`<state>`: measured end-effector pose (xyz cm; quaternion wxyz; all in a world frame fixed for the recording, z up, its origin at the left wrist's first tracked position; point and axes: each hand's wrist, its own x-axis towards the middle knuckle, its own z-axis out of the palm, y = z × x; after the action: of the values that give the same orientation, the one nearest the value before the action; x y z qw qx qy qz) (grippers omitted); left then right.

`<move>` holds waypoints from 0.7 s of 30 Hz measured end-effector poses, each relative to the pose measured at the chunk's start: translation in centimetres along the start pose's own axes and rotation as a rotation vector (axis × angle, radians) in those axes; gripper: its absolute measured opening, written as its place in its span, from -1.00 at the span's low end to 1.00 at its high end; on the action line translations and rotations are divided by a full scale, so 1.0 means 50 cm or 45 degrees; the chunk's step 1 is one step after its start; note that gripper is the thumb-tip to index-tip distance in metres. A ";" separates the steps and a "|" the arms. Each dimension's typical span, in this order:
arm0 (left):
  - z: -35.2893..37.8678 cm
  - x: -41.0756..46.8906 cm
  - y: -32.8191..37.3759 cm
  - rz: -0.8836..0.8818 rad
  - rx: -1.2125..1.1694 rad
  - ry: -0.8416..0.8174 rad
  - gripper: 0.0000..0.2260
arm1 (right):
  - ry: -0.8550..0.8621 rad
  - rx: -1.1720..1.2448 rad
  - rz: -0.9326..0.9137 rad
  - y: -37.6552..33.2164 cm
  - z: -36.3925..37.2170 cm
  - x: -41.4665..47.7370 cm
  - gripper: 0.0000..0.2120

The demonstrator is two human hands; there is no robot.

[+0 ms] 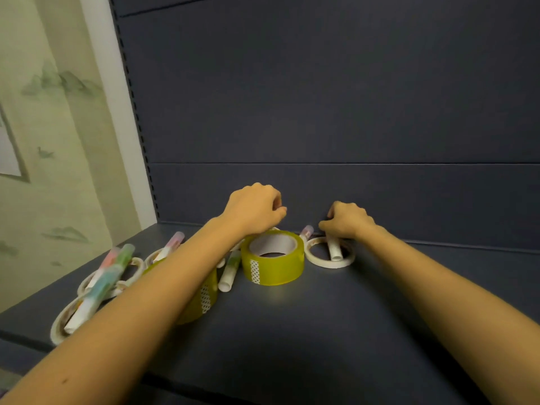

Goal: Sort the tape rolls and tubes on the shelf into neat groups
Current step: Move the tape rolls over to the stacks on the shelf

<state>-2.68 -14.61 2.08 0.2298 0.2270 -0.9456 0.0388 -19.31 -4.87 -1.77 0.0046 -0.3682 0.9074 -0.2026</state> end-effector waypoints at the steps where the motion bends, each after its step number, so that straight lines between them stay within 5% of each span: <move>1: 0.009 0.019 0.002 0.007 0.005 -0.044 -0.76 | 0.024 0.062 -0.012 0.005 -0.010 -0.001 -0.67; 14: 0.162 0.162 0.021 0.054 -0.146 -0.715 -0.56 | 0.412 0.376 0.003 0.042 -0.083 -0.127 -0.81; 17: 0.161 0.165 0.024 0.092 -0.192 -0.743 -0.71 | 0.471 0.371 0.032 0.043 -0.079 -0.154 -0.80; 21: 0.133 0.158 0.040 0.093 -0.259 -0.523 -0.67 | 0.534 0.325 0.077 0.047 -0.080 -0.186 -0.80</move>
<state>-12.58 -17.27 -0.24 0.0529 0.1715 -0.9791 -0.0956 -14.71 4.34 -0.27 -0.1314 -0.2872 0.8661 -0.3875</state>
